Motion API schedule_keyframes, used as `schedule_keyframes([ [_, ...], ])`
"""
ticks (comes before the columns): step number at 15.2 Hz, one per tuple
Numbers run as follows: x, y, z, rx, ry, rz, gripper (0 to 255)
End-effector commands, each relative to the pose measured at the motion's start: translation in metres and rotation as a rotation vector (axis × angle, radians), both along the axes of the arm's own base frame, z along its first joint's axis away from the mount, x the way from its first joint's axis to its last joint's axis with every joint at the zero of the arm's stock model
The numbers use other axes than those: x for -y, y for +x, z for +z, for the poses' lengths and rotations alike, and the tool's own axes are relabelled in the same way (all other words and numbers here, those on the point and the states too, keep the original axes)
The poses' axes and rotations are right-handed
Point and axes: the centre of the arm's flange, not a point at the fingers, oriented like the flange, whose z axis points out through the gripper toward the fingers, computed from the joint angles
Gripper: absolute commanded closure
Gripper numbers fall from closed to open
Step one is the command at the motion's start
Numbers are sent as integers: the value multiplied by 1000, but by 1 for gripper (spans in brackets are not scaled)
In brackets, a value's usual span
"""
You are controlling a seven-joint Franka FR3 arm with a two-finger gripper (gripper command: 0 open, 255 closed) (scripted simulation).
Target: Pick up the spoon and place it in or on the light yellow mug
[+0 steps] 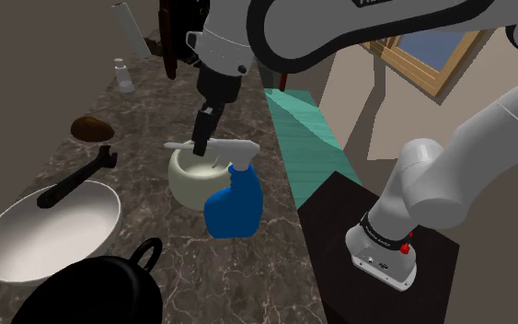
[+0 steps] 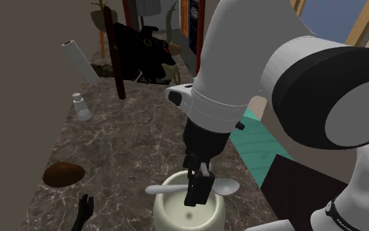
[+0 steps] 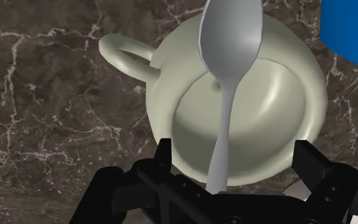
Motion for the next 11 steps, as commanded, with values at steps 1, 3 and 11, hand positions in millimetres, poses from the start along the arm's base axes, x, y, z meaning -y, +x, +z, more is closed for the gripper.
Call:
schedule_keyframes([
  [1, 5, -1, 19, 0, 0, 0, 0],
  [3, 10, -4, 42, 0, 0, 0, 0],
  [11, 10, -4, 42, 0, 0, 0, 0],
])
